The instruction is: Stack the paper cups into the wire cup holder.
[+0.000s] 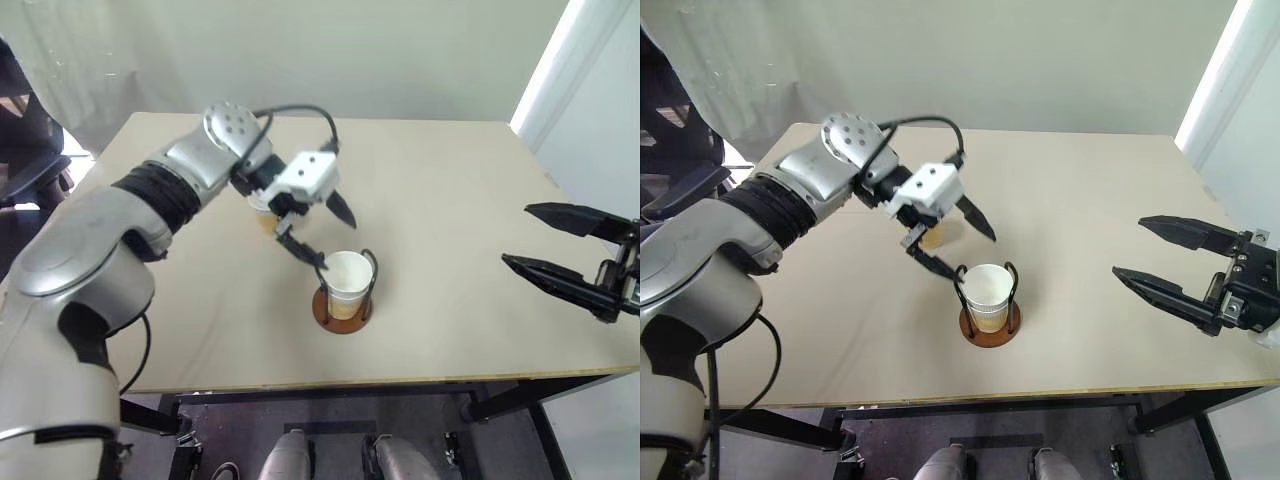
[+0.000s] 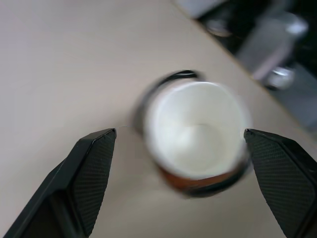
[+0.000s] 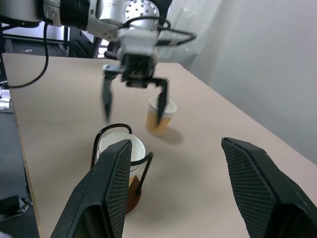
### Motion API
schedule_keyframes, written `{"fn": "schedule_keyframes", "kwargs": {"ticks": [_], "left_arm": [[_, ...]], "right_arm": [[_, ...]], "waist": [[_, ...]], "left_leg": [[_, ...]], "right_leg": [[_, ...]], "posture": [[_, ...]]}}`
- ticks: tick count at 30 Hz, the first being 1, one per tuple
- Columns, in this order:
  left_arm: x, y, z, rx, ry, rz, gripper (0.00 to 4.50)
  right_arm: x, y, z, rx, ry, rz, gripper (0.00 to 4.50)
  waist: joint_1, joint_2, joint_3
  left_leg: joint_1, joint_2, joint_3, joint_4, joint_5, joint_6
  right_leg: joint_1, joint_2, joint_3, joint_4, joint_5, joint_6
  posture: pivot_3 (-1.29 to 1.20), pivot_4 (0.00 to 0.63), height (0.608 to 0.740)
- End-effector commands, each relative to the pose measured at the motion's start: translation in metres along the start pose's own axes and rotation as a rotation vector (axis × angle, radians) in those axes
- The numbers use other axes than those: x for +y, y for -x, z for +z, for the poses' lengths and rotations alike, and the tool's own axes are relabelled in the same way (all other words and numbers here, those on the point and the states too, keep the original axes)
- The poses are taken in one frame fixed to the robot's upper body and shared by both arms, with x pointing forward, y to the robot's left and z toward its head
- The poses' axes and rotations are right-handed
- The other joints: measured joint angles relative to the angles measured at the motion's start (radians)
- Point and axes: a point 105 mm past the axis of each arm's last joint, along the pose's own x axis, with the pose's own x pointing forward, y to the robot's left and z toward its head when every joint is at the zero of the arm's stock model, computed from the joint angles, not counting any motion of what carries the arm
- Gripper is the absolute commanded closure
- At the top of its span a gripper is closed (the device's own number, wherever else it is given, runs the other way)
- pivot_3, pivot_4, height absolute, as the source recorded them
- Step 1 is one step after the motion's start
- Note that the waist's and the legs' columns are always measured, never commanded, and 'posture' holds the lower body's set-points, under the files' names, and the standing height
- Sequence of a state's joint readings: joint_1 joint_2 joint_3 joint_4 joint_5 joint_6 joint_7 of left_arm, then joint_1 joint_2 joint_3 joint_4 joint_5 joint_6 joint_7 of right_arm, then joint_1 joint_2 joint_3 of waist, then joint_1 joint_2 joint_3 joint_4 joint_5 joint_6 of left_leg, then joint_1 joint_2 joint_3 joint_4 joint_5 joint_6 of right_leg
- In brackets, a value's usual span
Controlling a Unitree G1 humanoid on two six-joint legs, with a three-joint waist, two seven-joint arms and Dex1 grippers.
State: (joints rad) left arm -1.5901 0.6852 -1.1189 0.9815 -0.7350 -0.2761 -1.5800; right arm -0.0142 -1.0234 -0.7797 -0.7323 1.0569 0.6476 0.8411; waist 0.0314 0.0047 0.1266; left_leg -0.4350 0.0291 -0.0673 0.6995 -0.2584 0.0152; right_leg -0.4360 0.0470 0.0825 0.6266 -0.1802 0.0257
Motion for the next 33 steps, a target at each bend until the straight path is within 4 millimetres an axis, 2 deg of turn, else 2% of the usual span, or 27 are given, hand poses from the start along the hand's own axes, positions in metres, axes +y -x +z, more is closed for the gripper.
{"fn": "schedule_keyframes", "kwargs": {"ticks": [1,3,5,12,19,25,29,33], "left_arm": [[0.019,0.045,-0.021,0.071,0.117,0.269,0.07],[0.022,0.061,-0.047,0.167,0.192,0.418,0.07],[0.018,0.065,-0.067,0.218,0.254,0.472,0.07],[0.010,0.065,-0.099,0.230,0.381,0.585,0.07],[0.009,0.052,-0.115,0.191,0.436,0.659,0.07],[0.000,0.039,-0.124,0.160,0.496,0.619,0.07],[-0.006,0.030,-0.135,0.200,0.506,0.613,0.07],[-0.001,0.027,-0.141,0.264,0.468,0.668,0.07]], "right_arm": [[-0.003,-0.001,0.008,-0.015,0.041,0.015,1.56],[-0.005,-0.001,0.009,-0.019,0.043,0.024,1.56],[-0.006,-0.002,0.009,-0.017,0.046,0.032,1.56],[-0.009,-0.005,0.008,-0.016,0.048,0.052,1.56],[-0.010,-0.006,0.008,-0.012,0.049,0.059,1.56],[-0.011,-0.004,0.009,0.003,0.053,0.062,1.56],[-0.010,-0.004,0.010,0.011,0.053,0.066,1.56],[-0.010,-0.005,0.012,0.011,0.055,0.071,1.56]], "waist": [[-0.001,0.000,0.000],[-0.006,0.001,0.000],[-0.006,0.001,0.000],[0.010,0.001,0.000],[0.014,0.001,0.000],[0.013,0.000,0.000],[0.012,0.001,0.000],[0.012,0.000,0.000]], "left_leg": [[0.000,0.000,0.000,0.000,0.000,0.000],[0.000,0.000,0.000,0.000,0.000,0.000],[0.000,0.000,0.000,-0.001,0.000,0.000],[-0.001,-0.001,0.001,0.000,0.000,0.001],[0.000,-0.007,0.002,0.000,0.001,0.002],[0.000,-0.009,0.002,0.000,0.002,0.003],[0.001,-0.009,0.001,0.000,0.002,0.003],[0.002,-0.010,0.002,0.000,0.002,0.004]], "right_leg": [[0.000,0.000,0.000,0.000,0.000,0.000],[-0.001,0.000,0.000,0.000,0.000,0.000],[-0.001,0.000,0.001,0.000,0.000,0.000],[-0.001,0.000,0.001,-0.001,-0.003,0.004],[-0.001,0.000,0.004,0.000,-0.005,0.006],[-0.001,-0.002,0.005,0.000,-0.006,0.008],[0.000,-0.003,0.006,0.001,-0.006,0.008],[0.000,-0.003,0.005,0.001,-0.006,0.009]], "posture": [[0.00,0.150,0.740],[0.00,0.150,0.740],[0.00,0.150,0.740],[0.00,0.150,0.740],[0.00,0.150,0.740],[0.00,0.150,0.740],[0.00,0.150,0.740],[0.00,0.150,0.740]]}}
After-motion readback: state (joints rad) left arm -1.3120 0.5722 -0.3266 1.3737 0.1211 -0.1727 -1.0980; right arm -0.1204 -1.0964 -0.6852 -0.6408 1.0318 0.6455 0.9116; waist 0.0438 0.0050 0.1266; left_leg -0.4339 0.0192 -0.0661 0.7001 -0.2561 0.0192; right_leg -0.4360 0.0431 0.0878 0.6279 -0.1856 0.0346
